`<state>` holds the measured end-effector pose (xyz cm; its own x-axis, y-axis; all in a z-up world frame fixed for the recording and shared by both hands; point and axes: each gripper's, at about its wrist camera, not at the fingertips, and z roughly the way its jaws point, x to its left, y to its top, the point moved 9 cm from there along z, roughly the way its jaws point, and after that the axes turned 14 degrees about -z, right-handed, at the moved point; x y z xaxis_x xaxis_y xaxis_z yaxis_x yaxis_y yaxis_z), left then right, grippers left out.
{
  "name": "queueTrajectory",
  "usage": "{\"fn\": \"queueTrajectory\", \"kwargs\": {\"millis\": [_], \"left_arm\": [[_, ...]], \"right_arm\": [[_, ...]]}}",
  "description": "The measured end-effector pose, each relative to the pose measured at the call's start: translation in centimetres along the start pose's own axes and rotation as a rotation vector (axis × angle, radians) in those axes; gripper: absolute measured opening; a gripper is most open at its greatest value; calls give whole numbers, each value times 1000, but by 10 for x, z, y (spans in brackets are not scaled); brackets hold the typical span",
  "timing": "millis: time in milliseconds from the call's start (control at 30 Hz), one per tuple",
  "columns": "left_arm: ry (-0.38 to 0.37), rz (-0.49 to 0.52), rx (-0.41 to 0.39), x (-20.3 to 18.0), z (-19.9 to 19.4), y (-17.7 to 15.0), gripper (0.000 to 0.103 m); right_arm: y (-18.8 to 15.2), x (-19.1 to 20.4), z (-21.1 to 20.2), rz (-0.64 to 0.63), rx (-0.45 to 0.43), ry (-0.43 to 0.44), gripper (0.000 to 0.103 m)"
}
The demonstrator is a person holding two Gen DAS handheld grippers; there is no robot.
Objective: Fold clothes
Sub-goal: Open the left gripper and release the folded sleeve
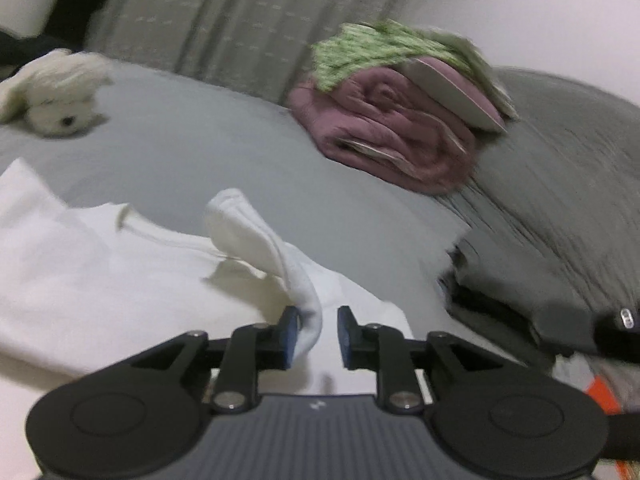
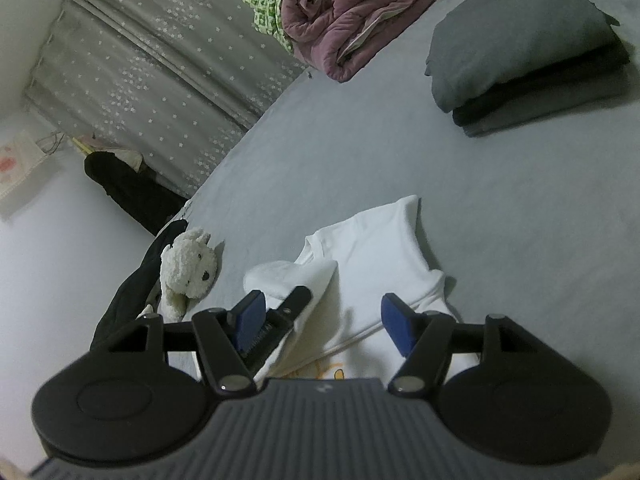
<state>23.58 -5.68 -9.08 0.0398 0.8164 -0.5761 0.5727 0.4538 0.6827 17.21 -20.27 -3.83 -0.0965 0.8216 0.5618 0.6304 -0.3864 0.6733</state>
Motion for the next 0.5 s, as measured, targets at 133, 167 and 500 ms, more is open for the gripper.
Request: {"fn": "queueTrajectory", "kwargs": {"millis": [133, 167, 500], "left_arm": [[-46, 84, 22, -15, -1, -6, 30], [-59, 99, 28, -18, -1, -8, 30], [-105, 167, 56, -19, -26, -2, 36]], "right_arm": [[1, -2, -1, 9, -4, -5, 68], [1, -3, -1, 11, -5, -7, 68], [5, -14, 0, 25, -12, -28, 68]]}}
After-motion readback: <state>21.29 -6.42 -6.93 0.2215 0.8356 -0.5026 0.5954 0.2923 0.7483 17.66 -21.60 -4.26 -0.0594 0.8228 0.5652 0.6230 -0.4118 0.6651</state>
